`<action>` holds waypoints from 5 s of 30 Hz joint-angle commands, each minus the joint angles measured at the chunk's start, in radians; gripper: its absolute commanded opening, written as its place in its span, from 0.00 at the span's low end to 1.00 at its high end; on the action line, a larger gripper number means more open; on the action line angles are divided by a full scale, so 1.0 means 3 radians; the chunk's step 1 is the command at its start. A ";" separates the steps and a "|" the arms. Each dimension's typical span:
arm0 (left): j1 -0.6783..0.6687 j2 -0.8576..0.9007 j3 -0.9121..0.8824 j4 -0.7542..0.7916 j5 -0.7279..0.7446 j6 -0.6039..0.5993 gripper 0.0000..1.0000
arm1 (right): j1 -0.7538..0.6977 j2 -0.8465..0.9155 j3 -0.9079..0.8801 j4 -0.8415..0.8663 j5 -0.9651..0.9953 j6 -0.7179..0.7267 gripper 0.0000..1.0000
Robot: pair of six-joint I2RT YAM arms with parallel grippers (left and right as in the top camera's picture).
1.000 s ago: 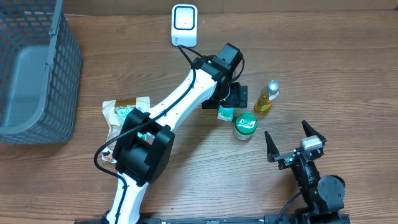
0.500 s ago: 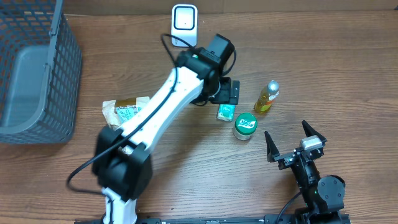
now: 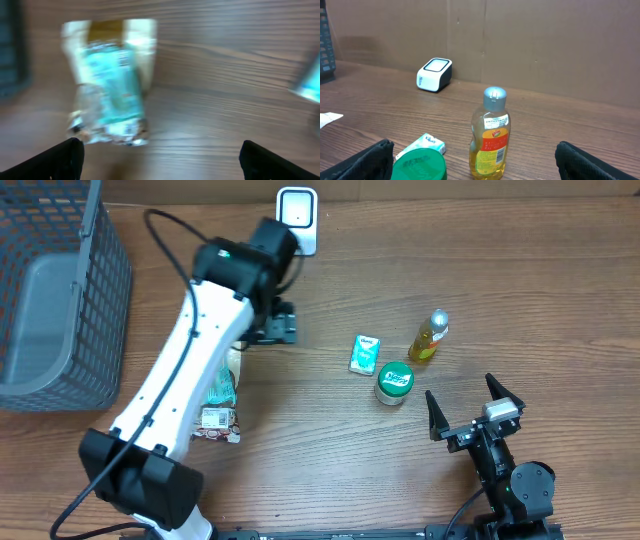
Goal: Scan the item barcode
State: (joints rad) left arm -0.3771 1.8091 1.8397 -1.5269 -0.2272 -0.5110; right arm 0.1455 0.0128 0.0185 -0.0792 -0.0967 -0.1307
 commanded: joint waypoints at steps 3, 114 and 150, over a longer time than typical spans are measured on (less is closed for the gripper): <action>0.0237 -0.0033 -0.0117 -0.0092 -0.0238 -0.0094 1.00 | -0.0010 -0.0033 -0.0036 0.0009 0.0020 0.0006 1.00; -0.0520 0.0011 -0.1656 0.1788 0.0556 -0.0055 0.56 | -0.0010 -0.0033 -0.0036 0.0009 0.0020 0.0006 1.00; -0.0511 0.0013 -0.2564 0.2612 0.0050 0.0144 0.40 | -0.0010 -0.0033 -0.0036 0.0009 0.0020 0.0006 1.00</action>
State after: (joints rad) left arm -0.5243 1.8053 1.1042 -0.7387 -0.1844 -0.4862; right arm 0.1452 0.0128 0.0185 -0.0803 -0.0967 -0.1307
